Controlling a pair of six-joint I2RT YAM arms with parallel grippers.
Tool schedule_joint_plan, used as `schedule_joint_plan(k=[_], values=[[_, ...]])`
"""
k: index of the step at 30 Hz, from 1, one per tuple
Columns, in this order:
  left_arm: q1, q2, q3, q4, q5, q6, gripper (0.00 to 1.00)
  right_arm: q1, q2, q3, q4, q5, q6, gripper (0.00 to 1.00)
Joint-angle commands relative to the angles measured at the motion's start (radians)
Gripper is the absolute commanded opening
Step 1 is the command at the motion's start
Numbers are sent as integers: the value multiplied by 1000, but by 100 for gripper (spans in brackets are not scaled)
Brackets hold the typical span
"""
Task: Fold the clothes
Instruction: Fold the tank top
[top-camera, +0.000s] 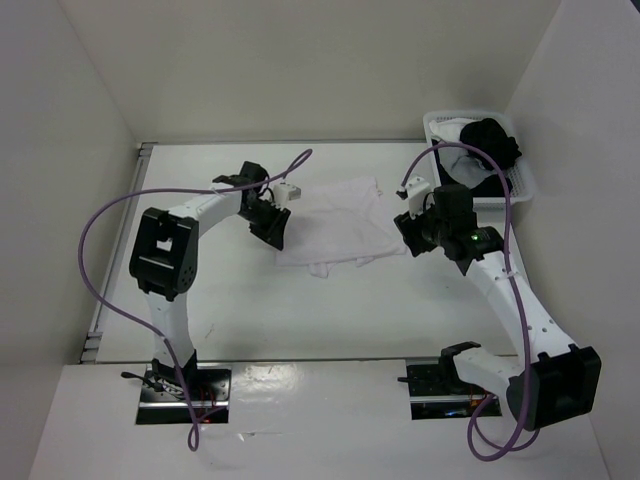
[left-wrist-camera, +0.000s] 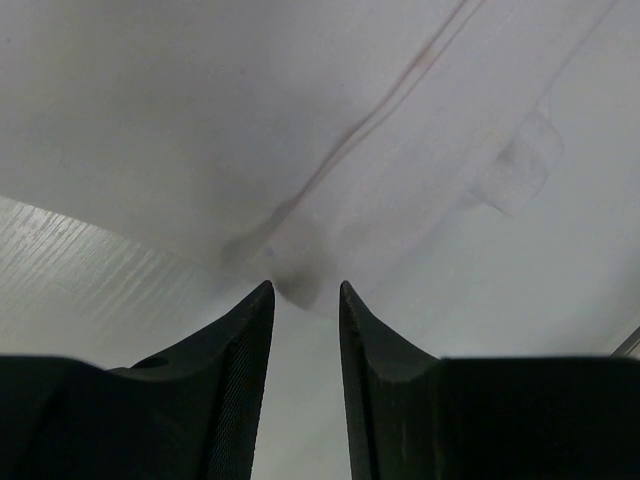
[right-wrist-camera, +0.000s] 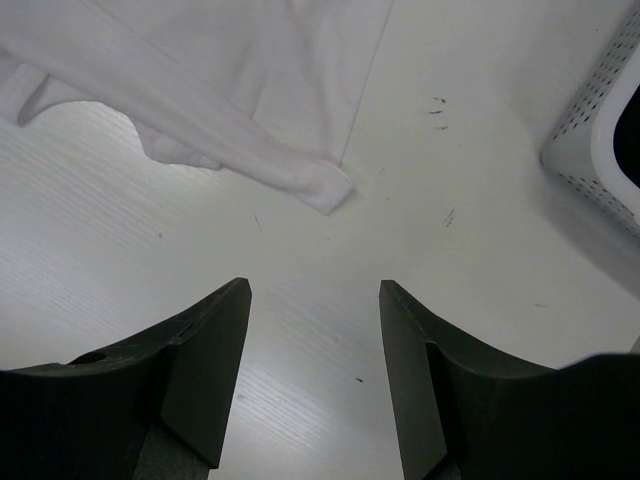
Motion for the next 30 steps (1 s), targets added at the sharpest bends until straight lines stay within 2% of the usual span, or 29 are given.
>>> schedule_joint_plan(k=[1,6,12,18,20,24,29,30], values=[[-4,16,30,-13,44,-25,39,-6,-13,-3,32,-6,19,62],[-4,26,30,-13,24,-25,39,-6,-13,-3,32,-6,19,62],[-4,46,39,-22,24,-25,34,-6,-31,-3,32,-6,19,62],[-4,46,49,-22,24,-16,20,-6,-31,-3,32,-6,19,62],[-4,46,49,-31,24,-16,11,-6,-40,-3,32,-6,19,62],[-4,-26,18,-42,49,24,4,-6,-40,-3,32,-6,19,62],[-49,-134,-69,-96,73,116,5,-6,-51,-3,32,-6,19,62],[-64,-144,-82,-118,73,125,8,-6,-60,-3,32,-6,19,62]])
